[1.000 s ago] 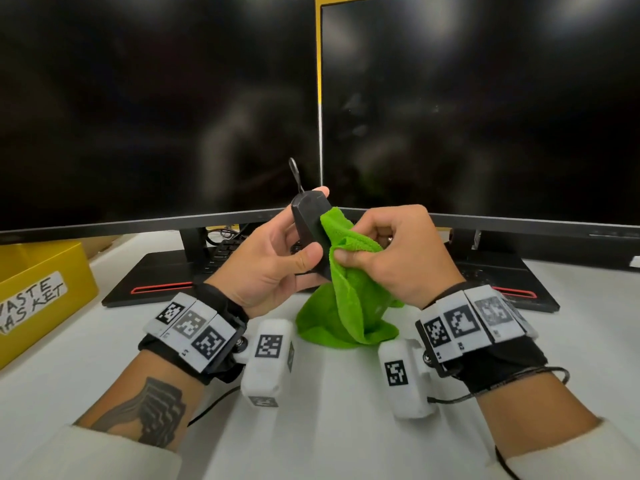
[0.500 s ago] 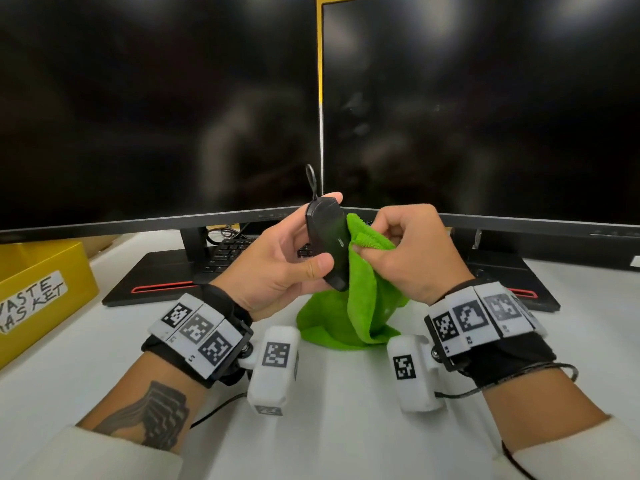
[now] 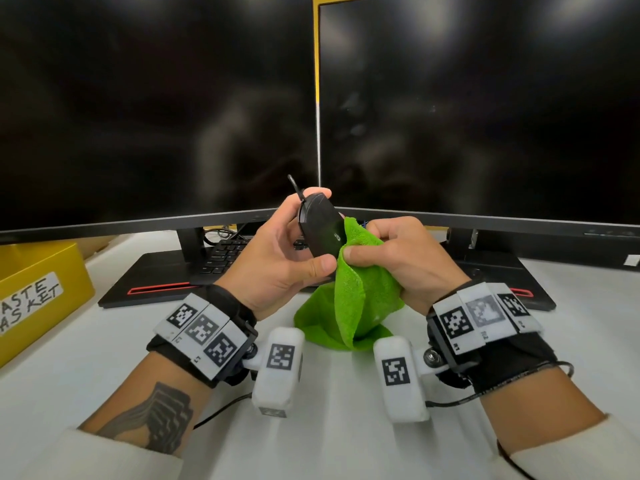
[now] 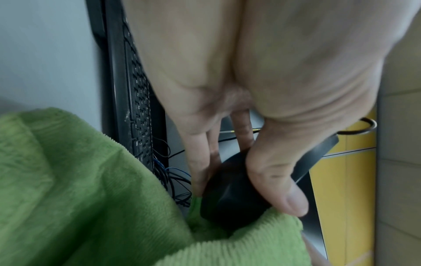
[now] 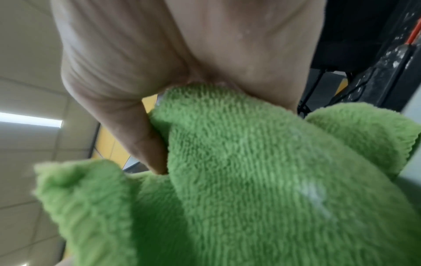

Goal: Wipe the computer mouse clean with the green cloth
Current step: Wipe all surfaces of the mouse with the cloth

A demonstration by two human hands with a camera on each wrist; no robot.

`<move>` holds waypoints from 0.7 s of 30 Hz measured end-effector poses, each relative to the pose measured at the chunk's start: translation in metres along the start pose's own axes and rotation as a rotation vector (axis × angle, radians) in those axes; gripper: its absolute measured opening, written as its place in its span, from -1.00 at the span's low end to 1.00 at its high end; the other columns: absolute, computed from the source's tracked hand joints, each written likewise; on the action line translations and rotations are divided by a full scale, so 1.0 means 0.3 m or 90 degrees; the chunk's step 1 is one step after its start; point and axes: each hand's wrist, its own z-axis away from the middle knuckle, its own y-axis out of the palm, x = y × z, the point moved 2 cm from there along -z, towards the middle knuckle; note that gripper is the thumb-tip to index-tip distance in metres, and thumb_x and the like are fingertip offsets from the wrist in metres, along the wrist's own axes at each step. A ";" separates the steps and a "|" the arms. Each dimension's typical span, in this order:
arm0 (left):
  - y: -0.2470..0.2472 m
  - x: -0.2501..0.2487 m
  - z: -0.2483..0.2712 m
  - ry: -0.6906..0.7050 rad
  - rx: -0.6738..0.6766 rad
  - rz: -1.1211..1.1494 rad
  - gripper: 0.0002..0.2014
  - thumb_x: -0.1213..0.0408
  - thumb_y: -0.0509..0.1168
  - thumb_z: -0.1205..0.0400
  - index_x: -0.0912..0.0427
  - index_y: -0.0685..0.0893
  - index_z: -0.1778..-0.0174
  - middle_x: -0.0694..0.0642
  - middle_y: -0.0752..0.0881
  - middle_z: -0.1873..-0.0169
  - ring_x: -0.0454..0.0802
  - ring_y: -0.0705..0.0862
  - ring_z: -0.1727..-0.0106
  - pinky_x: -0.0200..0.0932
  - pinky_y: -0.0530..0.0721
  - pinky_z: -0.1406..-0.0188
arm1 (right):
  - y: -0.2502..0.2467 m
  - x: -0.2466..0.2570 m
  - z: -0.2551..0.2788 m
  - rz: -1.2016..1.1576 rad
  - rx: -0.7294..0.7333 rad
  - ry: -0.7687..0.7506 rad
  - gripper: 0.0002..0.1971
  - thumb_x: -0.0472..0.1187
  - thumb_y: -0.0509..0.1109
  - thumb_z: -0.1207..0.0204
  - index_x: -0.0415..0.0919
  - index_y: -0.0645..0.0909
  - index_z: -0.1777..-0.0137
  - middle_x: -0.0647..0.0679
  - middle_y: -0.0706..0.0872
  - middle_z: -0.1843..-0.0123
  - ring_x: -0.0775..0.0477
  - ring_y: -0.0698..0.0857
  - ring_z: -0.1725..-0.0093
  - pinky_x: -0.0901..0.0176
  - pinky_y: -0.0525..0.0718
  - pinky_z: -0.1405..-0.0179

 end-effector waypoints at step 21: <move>0.021 0.007 -0.001 -0.008 0.006 -0.033 -0.07 0.45 0.71 -0.37 0.09 0.42 -0.64 0.29 0.62 -0.38 0.34 0.67 -0.34 0.43 0.64 -0.41 | 0.007 -0.009 0.002 -0.205 -0.104 0.113 -0.30 -0.16 0.66 0.15 -0.64 0.63 0.04 -0.41 0.64 0.13 -0.38 0.70 0.12 -0.57 0.74 -0.02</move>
